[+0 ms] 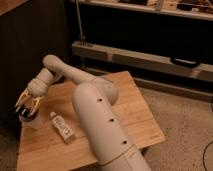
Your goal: Place the eraser in the ceramic cup
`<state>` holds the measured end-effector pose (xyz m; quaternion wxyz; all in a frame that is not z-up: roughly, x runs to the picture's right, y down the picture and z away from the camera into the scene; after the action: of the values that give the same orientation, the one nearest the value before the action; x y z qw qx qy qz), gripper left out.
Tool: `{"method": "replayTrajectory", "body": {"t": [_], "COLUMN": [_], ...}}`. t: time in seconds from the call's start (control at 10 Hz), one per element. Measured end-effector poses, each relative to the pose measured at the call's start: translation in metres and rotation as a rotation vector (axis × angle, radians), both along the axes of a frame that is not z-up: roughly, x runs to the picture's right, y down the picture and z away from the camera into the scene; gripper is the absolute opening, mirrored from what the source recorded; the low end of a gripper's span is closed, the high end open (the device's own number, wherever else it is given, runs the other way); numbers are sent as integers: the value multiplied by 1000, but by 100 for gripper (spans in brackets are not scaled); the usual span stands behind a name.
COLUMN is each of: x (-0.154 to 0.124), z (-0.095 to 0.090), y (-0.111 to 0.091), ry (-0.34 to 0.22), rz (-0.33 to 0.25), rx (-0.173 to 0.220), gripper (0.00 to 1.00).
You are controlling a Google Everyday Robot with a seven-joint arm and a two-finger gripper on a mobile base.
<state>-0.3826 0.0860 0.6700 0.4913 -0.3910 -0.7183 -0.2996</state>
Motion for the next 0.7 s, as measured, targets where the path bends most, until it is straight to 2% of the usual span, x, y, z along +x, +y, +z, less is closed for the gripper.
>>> {"method": "replayTrajectory", "body": {"t": [0.1,0.2,0.4,0.7], "x": [0,-3,-7,-7], "z": [4,7,11,11], "y": [0,1,4,3], "ry": [6,5,-5,-5], "rz": [-5,-11,-23,-22], "rx": [-9,-19,-39,-38], "gripper": [71,78,80,80]}}
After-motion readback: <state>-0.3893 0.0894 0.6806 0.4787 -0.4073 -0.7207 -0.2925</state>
